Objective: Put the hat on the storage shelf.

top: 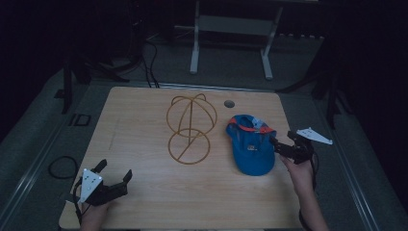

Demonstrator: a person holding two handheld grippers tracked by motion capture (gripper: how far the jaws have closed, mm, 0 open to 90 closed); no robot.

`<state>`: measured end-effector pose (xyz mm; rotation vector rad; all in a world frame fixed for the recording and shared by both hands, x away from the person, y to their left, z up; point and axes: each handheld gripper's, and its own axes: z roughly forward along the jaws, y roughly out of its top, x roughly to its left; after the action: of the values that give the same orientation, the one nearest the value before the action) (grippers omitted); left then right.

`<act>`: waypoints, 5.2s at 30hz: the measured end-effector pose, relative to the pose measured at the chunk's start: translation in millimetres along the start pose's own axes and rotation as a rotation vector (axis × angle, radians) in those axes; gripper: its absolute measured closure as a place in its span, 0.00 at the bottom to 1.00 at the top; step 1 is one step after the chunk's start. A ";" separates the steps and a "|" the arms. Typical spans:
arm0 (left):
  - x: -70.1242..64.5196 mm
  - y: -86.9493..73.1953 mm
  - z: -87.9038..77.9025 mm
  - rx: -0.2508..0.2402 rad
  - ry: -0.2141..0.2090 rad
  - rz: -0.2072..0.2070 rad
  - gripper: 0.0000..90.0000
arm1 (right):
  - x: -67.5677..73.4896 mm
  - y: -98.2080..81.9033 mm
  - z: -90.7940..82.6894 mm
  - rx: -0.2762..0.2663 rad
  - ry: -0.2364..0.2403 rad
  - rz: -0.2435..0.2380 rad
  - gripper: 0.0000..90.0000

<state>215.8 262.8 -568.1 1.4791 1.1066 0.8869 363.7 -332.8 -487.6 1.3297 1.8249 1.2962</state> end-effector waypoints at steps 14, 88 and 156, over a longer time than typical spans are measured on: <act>1.2 0.2 -0.6 -0.016 0.003 -0.027 0.03 | -3.3 31.0 45.7 0.043 0.036 -0.051 0.24; -6.2 6.8 0.0 0.087 -0.034 -0.067 0.03 | -4.0 16.2 120.9 0.291 0.022 -0.177 0.93; -120.5 186.3 41.3 0.056 -0.414 0.150 0.06 | 76.1 109.4 -83.9 -0.192 0.262 -0.296 0.93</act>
<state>252.6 129.1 -390.0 1.7140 0.7263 0.6135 310.3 -289.2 -345.9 0.7839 1.9232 1.4884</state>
